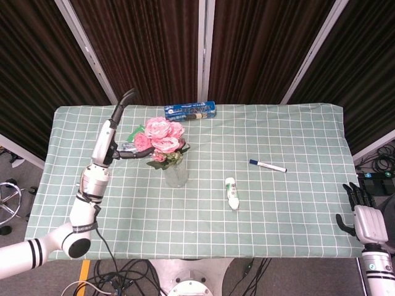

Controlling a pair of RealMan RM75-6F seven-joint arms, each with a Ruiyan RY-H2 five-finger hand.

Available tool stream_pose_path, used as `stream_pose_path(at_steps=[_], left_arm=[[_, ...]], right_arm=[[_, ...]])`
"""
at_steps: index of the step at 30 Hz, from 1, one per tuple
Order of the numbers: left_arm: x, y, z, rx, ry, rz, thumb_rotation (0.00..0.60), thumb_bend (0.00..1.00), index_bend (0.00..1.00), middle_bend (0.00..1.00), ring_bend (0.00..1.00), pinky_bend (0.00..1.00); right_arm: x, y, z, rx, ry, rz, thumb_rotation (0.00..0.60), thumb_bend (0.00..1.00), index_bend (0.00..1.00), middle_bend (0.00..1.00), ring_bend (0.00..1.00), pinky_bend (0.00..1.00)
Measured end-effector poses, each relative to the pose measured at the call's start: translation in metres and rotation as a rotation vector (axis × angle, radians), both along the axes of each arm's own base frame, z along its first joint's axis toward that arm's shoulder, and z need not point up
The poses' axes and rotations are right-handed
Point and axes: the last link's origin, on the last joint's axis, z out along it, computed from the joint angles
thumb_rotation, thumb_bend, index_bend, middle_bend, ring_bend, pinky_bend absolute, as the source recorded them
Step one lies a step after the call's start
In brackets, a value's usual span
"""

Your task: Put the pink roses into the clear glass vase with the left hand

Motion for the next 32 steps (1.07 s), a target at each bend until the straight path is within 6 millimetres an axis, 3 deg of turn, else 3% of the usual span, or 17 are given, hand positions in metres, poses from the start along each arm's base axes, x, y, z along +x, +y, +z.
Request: stream_pose_path(at_steps=[4, 12, 22, 26, 32], left_arm=[[-0.017, -0.002, 0.017, 0.084, 0.041, 0.047, 0.600, 0.02, 0.08, 0.03, 0.00, 0.01], [-0.085, -0.023, 0.049, 0.206, 0.258, 0.181, 0.600, 0.06, 0.14, 0.03, 0.00, 0.03], [-0.160, -0.075, 0.042, 0.297, 0.870, 0.310, 0.600, 0.07, 0.15, 0.03, 0.00, 0.00], [-0.197, -0.117, 0.030, 0.284, 1.132, 0.382, 0.600, 0.06, 0.14, 0.03, 0.00, 0.00], [-0.230, -0.157, 0.027, 0.236, 1.186, 0.464, 0.600, 0.06, 0.14, 0.03, 0.00, 0.00]], right_arm=[[0.001, 0.001, 0.003, -0.009, 0.001, 0.007, 0.600, 0.33, 0.00, 0.00, 0.00, 0.00], [0.011, 0.004, 0.015, -0.048, 0.016, 0.056, 0.600, 0.33, 0.00, 0.00, 0.00, 0.00], [0.041, 0.013, 0.021, -0.070, 0.045, 0.161, 0.600, 0.33, 0.00, 0.00, 0.00, 0.00], [0.048, 0.015, 0.020, -0.073, 0.059, 0.166, 0.600, 0.33, 0.00, 0.00, 0.00, 0.00], [0.050, 0.020, 0.012, -0.057, 0.066, 0.162, 0.600, 0.33, 0.00, 0.00, 0.00, 0.00]])
